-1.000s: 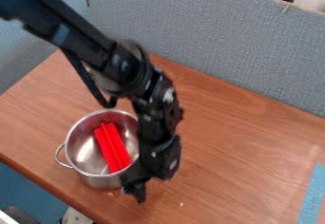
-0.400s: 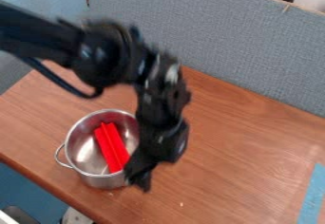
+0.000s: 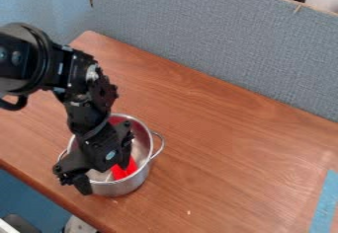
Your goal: Put the red object in the metal pot
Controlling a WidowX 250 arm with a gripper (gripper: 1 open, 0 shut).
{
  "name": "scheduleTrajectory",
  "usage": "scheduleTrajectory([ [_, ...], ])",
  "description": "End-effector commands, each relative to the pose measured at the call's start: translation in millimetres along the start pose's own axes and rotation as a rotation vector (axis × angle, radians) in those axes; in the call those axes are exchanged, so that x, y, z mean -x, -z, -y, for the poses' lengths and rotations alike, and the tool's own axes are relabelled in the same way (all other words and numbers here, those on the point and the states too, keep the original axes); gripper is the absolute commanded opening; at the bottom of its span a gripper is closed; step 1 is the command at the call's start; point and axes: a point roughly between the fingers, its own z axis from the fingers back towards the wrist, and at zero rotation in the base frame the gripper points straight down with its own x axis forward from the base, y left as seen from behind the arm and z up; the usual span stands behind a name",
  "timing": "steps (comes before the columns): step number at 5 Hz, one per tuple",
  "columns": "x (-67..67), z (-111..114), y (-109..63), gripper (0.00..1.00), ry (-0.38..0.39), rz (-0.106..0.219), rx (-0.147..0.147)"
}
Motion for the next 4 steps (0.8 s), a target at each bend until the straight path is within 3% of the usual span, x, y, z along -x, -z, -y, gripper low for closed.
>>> scheduleTrajectory([
  [1, 2.6, -19.0, 2.9, 1.0, 0.046, -0.022, -0.037],
  [3, 19.5, -82.5, 2.8, 1.0, -0.438, -0.044, -0.059],
  [4, -20.3, -102.3, 11.4, 1.0, -0.379, -0.048, -0.061],
])
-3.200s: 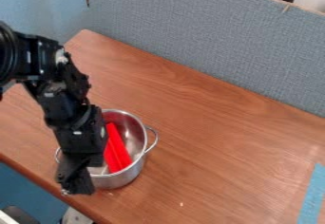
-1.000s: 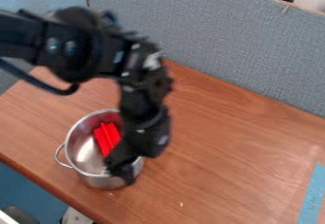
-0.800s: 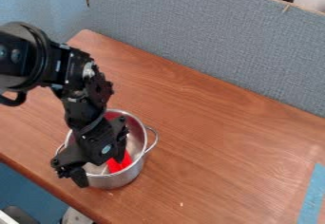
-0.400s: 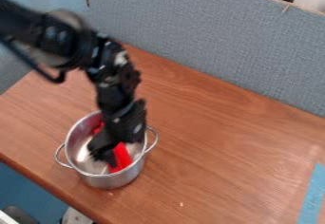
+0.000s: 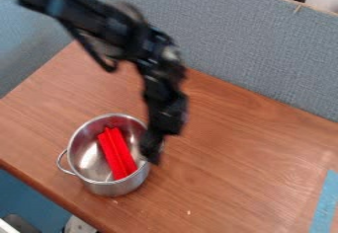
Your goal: Put the red object in the metal pot
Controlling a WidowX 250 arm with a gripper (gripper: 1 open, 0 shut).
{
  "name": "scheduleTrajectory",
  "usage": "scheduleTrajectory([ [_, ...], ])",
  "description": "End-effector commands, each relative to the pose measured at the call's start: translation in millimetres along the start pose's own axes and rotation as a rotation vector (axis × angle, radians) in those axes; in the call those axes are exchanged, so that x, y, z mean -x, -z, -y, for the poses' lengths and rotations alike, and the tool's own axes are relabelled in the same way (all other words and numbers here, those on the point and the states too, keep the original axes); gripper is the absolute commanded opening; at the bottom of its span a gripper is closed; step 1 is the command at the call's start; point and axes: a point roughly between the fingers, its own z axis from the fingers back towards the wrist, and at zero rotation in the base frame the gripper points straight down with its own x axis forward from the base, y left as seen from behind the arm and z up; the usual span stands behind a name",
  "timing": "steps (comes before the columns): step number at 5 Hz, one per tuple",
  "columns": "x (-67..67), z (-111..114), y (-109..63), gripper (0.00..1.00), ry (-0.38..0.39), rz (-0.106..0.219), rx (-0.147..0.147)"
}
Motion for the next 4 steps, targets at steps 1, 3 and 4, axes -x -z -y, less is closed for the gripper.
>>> scheduleTrajectory([
  [1, -29.2, -21.2, 0.1, 0.0, 0.038, -0.008, -0.086],
  [3, -23.6, 2.9, -51.4, 1.0, 0.063, -0.042, -0.212],
  [4, -5.4, 20.1, -60.7, 1.0, 0.035, -0.039, -0.248],
])
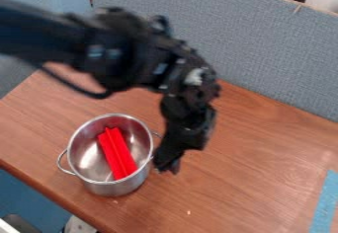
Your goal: Put the red object in the metal pot
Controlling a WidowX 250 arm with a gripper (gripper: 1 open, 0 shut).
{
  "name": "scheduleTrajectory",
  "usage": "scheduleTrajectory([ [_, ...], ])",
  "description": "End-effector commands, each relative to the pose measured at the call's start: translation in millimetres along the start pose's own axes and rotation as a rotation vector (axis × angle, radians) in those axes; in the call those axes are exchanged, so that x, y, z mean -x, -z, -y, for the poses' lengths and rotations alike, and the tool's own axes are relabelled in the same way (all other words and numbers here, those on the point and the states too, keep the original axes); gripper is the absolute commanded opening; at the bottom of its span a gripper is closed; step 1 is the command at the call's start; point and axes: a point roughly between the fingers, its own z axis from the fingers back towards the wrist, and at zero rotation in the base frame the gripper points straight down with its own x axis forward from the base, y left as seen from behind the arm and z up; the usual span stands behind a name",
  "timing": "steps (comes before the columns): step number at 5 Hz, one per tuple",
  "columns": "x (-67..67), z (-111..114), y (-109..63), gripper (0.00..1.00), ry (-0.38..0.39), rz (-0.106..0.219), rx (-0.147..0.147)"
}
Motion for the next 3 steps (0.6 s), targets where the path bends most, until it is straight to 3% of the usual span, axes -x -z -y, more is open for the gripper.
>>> scheduleTrajectory([
  [1, 41.2, 24.3, 2.0, 1.0, -0.083, -0.006, -0.021],
  [2, 45.6, 46.0, 27.4, 1.0, -0.08, 0.022, -0.029],
  [3, 34.2, 66.4, 51.5, 1.0, -0.061, 0.035, -0.036],
])
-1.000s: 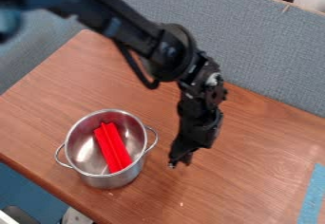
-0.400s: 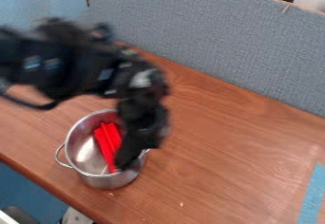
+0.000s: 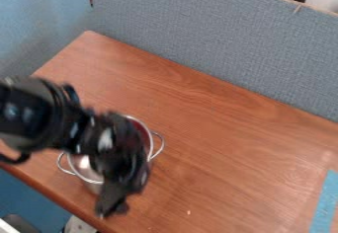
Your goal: Put the red object in the metal pot
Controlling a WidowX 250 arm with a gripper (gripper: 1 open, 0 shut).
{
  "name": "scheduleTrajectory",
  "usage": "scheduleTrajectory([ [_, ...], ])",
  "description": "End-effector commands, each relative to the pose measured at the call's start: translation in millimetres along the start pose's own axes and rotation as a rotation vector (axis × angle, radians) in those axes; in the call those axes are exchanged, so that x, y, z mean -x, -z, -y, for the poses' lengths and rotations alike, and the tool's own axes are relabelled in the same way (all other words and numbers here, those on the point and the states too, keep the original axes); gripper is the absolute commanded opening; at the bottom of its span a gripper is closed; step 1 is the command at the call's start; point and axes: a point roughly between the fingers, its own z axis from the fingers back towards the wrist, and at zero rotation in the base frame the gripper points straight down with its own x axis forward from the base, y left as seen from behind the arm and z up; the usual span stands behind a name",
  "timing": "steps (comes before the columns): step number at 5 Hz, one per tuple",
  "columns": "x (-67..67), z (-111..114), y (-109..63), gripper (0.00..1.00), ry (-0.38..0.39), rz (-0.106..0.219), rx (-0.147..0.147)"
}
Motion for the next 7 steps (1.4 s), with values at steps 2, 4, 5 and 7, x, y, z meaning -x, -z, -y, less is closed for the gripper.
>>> scheduleTrajectory([
  [2, -32.8, -3.7, -43.6, 1.0, 0.153, -0.008, -0.036],
  [4, -68.3, -24.7, -71.3, 1.0, 0.201, -0.03, -0.015],
  [5, -68.0, -44.1, -68.7, 1.0, 0.203, -0.037, 0.032],
  [7, 27.8, -82.0, -80.2, 1.0, 0.077, -0.046, 0.055],
])
